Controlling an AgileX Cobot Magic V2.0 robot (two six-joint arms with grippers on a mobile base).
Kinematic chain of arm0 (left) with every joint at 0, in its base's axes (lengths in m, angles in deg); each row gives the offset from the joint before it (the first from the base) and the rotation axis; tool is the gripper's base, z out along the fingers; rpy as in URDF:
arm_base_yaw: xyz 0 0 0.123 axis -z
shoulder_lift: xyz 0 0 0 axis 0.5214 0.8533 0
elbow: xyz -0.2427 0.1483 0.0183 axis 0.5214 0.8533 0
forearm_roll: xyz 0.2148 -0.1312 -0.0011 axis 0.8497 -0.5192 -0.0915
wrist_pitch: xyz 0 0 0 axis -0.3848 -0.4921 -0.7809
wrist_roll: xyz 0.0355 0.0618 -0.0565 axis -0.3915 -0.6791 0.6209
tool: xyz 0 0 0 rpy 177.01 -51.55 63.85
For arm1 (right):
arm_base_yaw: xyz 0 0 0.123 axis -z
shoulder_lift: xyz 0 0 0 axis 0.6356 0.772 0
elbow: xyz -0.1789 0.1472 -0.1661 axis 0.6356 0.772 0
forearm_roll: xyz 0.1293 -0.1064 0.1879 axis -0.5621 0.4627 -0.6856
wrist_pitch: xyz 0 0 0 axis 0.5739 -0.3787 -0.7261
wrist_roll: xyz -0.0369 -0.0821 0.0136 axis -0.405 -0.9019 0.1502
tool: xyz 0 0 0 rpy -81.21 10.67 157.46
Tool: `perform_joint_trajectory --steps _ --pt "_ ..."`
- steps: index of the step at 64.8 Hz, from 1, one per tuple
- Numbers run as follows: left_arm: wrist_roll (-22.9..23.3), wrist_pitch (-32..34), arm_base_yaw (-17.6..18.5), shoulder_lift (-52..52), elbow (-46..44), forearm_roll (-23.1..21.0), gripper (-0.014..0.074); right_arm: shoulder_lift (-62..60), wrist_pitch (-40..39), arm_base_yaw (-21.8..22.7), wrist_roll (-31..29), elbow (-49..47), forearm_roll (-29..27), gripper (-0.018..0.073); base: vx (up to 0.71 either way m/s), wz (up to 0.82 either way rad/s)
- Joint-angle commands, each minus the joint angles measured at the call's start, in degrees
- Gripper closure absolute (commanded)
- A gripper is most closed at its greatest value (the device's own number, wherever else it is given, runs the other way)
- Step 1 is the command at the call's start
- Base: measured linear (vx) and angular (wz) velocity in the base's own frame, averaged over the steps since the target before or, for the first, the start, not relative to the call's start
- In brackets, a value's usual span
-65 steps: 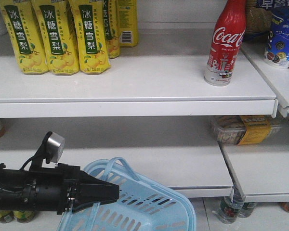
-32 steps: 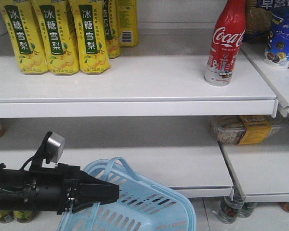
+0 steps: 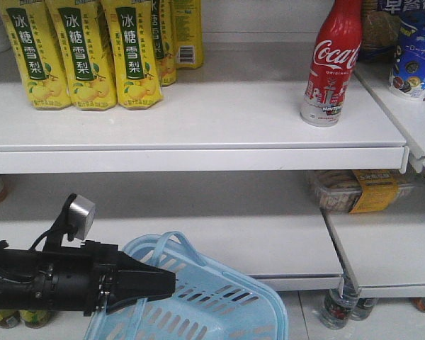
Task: Place coke in basket with both arms
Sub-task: 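Reach the right gripper to the red Coca-Cola bottle and grasp it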
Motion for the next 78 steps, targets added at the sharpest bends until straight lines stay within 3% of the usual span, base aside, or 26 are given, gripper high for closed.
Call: perform_joint_trajectory --steps 1,10,27,39,49,58,78 --pt "-0.29 -4.7 0.39 -2.03 -1.41 -6.61 0.0603 3.9 -1.54 0.16 -4.58 -6.55 -4.05 -0.001 0.0 0.0" --pt "-0.29 -4.7 0.39 -2.03 -1.41 -6.61 0.0603 8.64 0.16 0.16 -14.23 -10.39 -12.59 0.0 0.0 0.0" --pt "-0.29 -4.7 0.39 -2.03 -1.41 -6.61 0.0603 15.04 1.91 0.16 -40.09 -15.25 -38.88 0.0017 0.0 0.0" --pt "-0.29 -4.7 0.39 -2.03 -1.41 -6.61 0.0603 20.67 7.84 0.16 -60.78 -19.38 -56.3 0.0017 0.0 0.0" --pt "-0.29 -4.7 0.39 -2.03 -1.41 -6.61 0.0603 25.46 8.31 0.16 -71.98 -21.86 -68.88 0.0017 0.0 0.0" --pt "-0.29 -4.7 0.39 -2.03 -1.41 -6.61 0.0603 29.67 10.82 0.16 -78.34 -24.35 -75.69 0.0017 0.0 0.0" --pt "-0.29 -4.7 0.39 -2.03 -1.41 -6.61 0.0603 38.27 16.05 0.16 -80.78 -31.61 -77.06 0.0017 0.0 0.0"
